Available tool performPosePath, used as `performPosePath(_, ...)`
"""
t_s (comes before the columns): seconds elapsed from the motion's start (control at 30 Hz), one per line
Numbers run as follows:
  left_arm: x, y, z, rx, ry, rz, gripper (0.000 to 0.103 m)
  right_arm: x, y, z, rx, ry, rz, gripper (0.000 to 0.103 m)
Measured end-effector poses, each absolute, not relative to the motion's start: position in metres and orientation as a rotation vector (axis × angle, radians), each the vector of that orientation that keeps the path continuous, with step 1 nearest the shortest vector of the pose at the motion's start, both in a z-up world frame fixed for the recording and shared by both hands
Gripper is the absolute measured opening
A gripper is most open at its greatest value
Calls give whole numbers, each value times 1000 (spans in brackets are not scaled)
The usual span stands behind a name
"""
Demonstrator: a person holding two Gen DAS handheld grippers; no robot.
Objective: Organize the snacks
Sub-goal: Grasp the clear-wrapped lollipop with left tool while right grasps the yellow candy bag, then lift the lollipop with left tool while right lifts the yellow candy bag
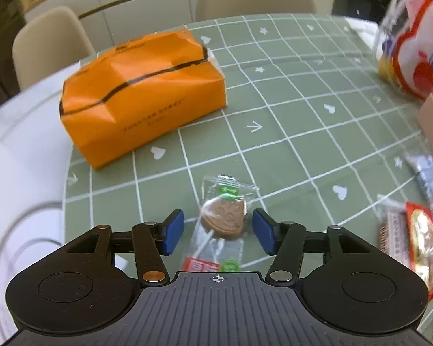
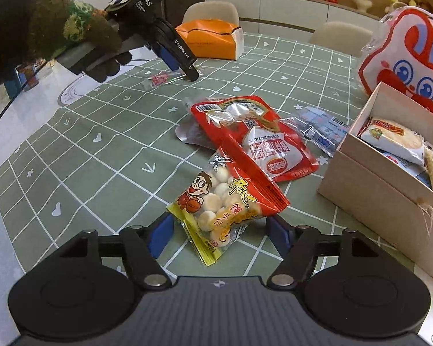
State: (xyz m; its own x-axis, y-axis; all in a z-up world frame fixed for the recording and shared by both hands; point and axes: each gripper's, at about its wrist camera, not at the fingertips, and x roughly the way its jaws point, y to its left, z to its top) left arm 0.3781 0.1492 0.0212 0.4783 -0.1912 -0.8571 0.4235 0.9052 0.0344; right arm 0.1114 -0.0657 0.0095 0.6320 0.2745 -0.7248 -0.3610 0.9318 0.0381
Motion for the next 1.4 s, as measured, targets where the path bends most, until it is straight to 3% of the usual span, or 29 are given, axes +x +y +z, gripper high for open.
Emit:
performPosePath(0.03,374,150,21,236,1003,-386,45,112,-65,10,-116,809,364,72)
performPosePath(0.13,351,150,23,182,1021,-380,42,113,-66,11,-108,819,367,70)
performPosePath(0.23,310,149,28,64,1031,-367,41,116,-70,15,-112,829,356,50)
performPosePath(0.27,292,147,31,41,1024,-362,41,117,-73,17,-119,835,360,48)
performPosePath(0.53,135,122,30,-168,995,-242,41,112,-102,26,-156,870,484,43)
performPosePath(0.7,65,109,30,-261,960,-101,41,94,-110,36,-213,917,744,44)
performPosePath(0.83,28,107,24,-373,900,26,41,82,-101,35,-317,930,812,57)
performPosePath(1.03,-3,106,24,-432,833,171,41,83,-86,25,-331,906,787,67)
performPosePath(1.23,-22,100,24,-450,816,196,41,104,-70,23,-256,911,676,68)
performPosePath(1.3,-24,98,24,-456,819,187,42,109,-67,24,-264,921,669,57)
performPosePath(1.37,-23,93,24,-453,823,161,42,105,-68,27,-295,919,711,40)
performPosePath(1.4,-23,91,23,-451,822,150,42,101,-69,29,-307,919,739,39)
